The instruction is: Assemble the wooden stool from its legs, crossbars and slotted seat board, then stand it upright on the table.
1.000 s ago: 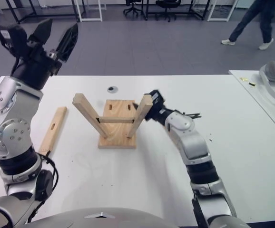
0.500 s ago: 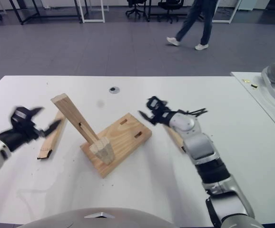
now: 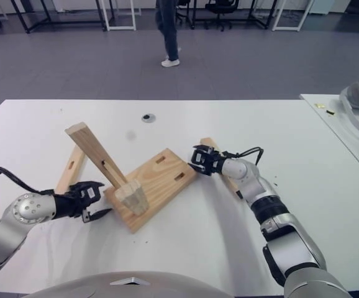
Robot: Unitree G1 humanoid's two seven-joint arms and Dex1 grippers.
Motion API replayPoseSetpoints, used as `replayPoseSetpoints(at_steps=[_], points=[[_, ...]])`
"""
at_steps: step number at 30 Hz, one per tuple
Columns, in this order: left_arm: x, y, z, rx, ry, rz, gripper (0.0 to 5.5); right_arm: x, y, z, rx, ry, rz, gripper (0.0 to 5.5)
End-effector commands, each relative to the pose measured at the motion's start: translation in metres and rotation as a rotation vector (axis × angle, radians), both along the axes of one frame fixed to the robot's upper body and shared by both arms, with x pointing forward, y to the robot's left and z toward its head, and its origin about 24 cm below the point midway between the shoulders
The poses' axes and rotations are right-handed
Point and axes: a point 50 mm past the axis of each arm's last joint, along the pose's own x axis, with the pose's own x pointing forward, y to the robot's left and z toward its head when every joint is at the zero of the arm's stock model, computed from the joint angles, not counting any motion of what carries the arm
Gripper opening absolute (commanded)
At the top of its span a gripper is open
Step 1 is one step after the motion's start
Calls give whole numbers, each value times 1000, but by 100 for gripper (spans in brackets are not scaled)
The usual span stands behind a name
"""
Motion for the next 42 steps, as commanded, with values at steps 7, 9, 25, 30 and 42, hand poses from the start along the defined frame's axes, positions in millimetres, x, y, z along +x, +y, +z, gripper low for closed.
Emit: replayPoseSetpoints(at_steps=[7, 9, 25, 30, 42], points=[[125, -63, 6, -514, -284, 164, 410, -68, -3, 29, 55, 297, 222, 328], [141, -30, 16, -446, -364, 210, 410, -64, -16, 59, 90, 243, 156, 328], [38, -17, -25, -85, -57, -95, 410, 5, -18, 15, -67, 64, 28, 328], [66, -41, -44, -126, -103, -5, 410, -18, -1, 14, 34, 145, 167, 328], [78, -23, -20, -183, -261, 104, 410, -27, -13, 52, 342, -51, -124, 328]])
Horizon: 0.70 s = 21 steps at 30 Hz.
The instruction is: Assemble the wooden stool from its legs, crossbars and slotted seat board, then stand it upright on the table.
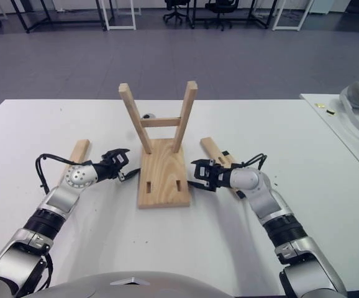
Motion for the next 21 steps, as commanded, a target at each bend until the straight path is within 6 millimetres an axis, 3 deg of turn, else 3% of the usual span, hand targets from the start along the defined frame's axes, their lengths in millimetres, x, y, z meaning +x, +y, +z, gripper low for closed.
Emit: replayPoseSetpoints(at_steps=[1, 4, 8, 13, 21], points=[[-7, 22, 16, 12, -57, 89, 410, 7, -24, 38, 297, -121, -257, 328], [-11, 20, 41, -112, -130, 166, 410, 10, -73, 41, 348, -131, -533, 328], [-21, 12, 53, -312, -115, 274, 410, -3, -115, 13, 318, 14, -717, 328], [-30, 4, 48, -338, -71, 303, 410, -26, -120, -25, 342, 197, -748, 328], [-31, -2, 49, -337, -56, 297, 410, -40, -105, -50, 327, 361, -710, 328]])
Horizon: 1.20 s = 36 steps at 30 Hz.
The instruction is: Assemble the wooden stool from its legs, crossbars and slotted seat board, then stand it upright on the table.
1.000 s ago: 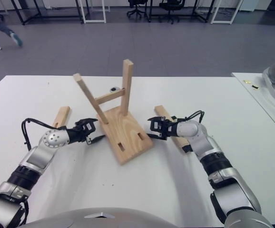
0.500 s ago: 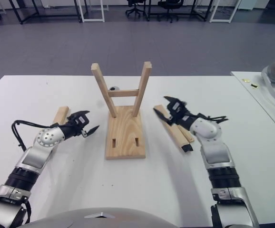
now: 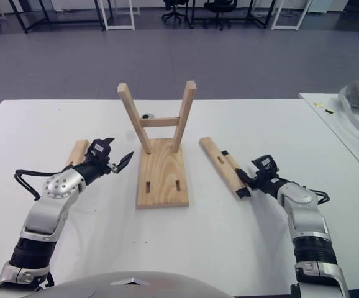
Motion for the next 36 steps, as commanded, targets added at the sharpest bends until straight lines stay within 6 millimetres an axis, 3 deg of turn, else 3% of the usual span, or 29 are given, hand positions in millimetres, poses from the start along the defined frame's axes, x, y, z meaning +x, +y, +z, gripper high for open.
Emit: replayPoseSetpoints(at_steps=[1, 10, 13, 18, 23, 30, 34, 36], points=[[0, -3, 0, 2, 9, -2, 410, -14, 13, -20, 53, 115, 46, 328], [-2, -8, -3, 4, 23, -11, 410, -11, 21, -11, 71, 66, -29, 328], [-3, -9, -4, 4, 26, -8, 410, -15, 36, -7, 107, 48, -38, 328], [-6, -10, -8, 1, 40, -8, 410, -25, 49, -18, 91, 98, -10, 328], [-6, -10, -10, 10, 45, -6, 410, -27, 45, -26, 72, 159, -82, 328], [-5, -10, -10, 6, 40, 1, 410, -36, 35, -35, 194, 259, -222, 206], [-3, -10, -5, 0, 24, 3, 410, -33, 34, -32, 130, 226, -196, 135], [-1, -11, 0, -14, 4, 3, 410, -22, 32, -23, 79, 138, -197, 131]])
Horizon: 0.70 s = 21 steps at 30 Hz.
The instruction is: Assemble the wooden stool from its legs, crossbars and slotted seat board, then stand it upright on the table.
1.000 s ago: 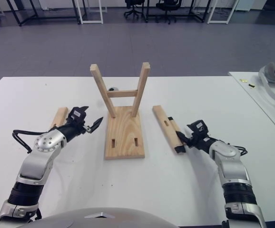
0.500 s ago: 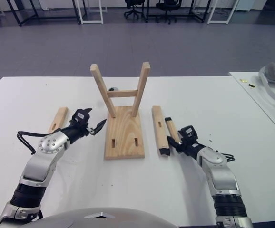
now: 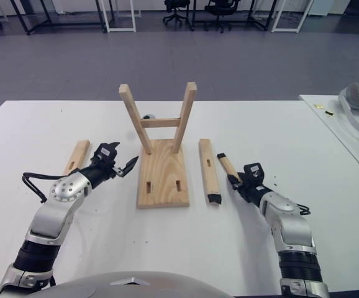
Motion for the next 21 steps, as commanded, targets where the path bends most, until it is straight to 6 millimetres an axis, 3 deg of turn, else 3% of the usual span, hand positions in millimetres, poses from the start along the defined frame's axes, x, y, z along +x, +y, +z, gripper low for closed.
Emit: replayPoseSetpoints(at_steps=[1, 3, 4, 7, 9, 11, 12, 14, 16, 21], points=[[5, -2, 12, -24, -39, 10, 410, 5, -7, -2, -110, -36, -51, 131], [9, -9, 33, -137, -85, -5, 410, 25, -18, 29, -171, -218, -150, 131], [11, -15, 53, -263, -122, -23, 410, 38, -20, 55, -198, -345, -179, 131], [11, -31, 121, -686, -207, -160, 410, 60, 3, 138, -275, -729, -100, 131], [10, -40, 150, -852, -206, -277, 410, 61, 40, 180, -262, -932, 29, 131], [11, -55, 172, -1005, -145, -400, 410, 47, 106, 219, -160, -1151, 284, 131], [12, -59, 176, -1044, -109, -426, 410, 37, 130, 228, -126, -1212, 396, 131], [13, -60, 180, -1094, -64, -441, 410, 26, 149, 230, -118, -1247, 526, 131], [14, -56, 186, -1143, -47, -444, 410, 21, 154, 227, -134, -1242, 600, 131], [7, -43, 195, -1203, -74, -419, 317, 26, 147, 214, -221, -1186, 648, 131]])
